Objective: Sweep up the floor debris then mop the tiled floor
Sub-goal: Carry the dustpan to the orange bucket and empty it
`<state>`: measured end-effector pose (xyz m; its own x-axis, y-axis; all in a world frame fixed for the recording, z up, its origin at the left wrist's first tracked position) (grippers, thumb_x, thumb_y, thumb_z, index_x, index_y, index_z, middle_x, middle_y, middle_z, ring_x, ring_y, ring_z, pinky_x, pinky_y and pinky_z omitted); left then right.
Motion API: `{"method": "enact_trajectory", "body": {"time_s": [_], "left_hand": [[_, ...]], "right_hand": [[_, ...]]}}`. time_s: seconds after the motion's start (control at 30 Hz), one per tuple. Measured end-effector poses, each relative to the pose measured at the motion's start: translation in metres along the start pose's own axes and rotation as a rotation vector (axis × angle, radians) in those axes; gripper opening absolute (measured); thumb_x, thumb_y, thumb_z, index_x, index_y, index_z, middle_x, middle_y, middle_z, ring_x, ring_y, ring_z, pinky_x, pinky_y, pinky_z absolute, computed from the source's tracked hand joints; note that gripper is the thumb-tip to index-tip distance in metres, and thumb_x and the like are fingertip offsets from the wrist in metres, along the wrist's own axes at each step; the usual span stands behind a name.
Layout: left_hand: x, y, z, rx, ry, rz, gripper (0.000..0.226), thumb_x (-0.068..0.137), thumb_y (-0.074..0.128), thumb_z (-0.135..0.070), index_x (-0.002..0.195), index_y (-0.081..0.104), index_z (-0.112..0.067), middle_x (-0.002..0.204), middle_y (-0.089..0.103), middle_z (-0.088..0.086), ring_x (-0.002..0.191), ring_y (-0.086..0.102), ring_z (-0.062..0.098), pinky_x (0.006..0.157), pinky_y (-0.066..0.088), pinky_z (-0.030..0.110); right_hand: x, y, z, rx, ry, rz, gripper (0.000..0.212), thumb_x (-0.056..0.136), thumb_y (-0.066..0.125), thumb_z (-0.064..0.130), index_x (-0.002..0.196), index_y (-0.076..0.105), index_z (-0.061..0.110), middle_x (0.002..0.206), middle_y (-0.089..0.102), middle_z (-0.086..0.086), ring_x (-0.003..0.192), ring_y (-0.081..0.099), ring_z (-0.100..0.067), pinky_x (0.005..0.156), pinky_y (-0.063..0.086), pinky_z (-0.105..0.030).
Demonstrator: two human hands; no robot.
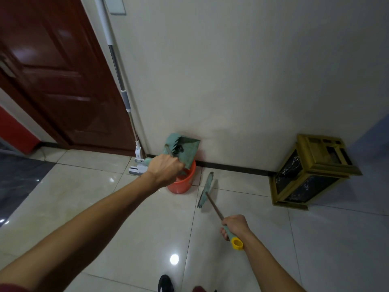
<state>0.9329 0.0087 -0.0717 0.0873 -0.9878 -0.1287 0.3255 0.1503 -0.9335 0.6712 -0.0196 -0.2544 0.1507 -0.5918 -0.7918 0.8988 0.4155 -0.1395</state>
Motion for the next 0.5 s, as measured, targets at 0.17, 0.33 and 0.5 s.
{"method": "enact_trajectory", "body": {"time_s": [0.17,0.33,0.5], "left_hand": [[0.022,-0.028,-0.019,-0.092,-0.038,-0.093,0.016,0.098,0.05,-0.022,0.102,0.066,-0.021,0.084,0.066,0.003,0.069,0.062,0.028,0.054,0.044,0.036],[0.045,-0.038,-0.045,-0.238,-0.096,-0.147,0.02,0.097,0.05,-0.017,0.108,0.067,-0.022,0.088,0.069,0.004,0.069,0.065,0.025,0.058,0.055,0.037],[0.072,-0.03,-0.058,-0.362,-0.202,-0.148,0.022,0.085,0.053,-0.017,0.1,0.069,-0.023,0.09,0.072,0.01,0.078,0.068,0.037,0.066,0.054,0.038]], "right_hand": [[0.001,-0.034,0.008,0.032,-0.036,-0.033,0.007,0.086,0.052,-0.012,0.08,0.057,-0.01,0.063,0.053,-0.025,0.038,0.049,-0.023,0.039,0.039,-0.023],[0.0,-0.077,0.014,0.025,-0.073,-0.105,0.008,0.084,0.054,-0.011,0.08,0.06,-0.009,0.058,0.055,-0.024,0.037,0.049,-0.024,0.039,0.04,-0.024],[0.012,-0.115,0.02,0.023,-0.058,-0.155,0.011,0.084,0.054,-0.01,0.074,0.059,-0.011,0.055,0.055,-0.024,0.044,0.052,-0.027,0.044,0.042,-0.028]]}}
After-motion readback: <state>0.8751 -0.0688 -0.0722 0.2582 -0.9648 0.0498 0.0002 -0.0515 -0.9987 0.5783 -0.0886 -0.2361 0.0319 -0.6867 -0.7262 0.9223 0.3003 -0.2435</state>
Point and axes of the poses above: each hand's wrist, its own x-axis towards the middle knuckle, its own y-axis out of the palm, z = x × y, the point moved 3 cm from there along x, towards the middle knuckle
